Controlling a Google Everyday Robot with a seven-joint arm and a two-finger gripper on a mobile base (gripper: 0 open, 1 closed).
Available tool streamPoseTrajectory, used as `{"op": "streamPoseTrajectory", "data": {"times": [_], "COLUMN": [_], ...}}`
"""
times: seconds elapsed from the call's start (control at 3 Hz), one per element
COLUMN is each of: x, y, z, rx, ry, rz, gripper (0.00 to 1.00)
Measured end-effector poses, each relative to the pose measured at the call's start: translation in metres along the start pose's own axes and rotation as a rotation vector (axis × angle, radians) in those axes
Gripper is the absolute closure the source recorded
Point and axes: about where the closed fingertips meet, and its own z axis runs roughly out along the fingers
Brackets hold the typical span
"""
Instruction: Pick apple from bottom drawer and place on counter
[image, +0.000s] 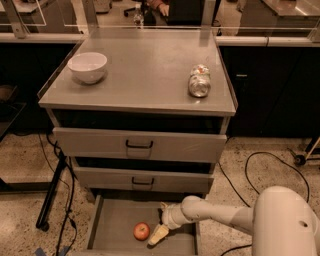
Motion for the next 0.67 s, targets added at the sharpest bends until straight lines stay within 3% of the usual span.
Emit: {"op": "streamPoseTrajectory", "data": {"times": [0.33, 0.67], "x": [0.004, -0.005], "y": [0.009, 0.017], "z": [0.009, 0.058], "rx": [-0.018, -0.053], "ry": [-0.013, -0.048], "rz": [-0.008, -0.058], "gripper": [0.0, 0.0]}}
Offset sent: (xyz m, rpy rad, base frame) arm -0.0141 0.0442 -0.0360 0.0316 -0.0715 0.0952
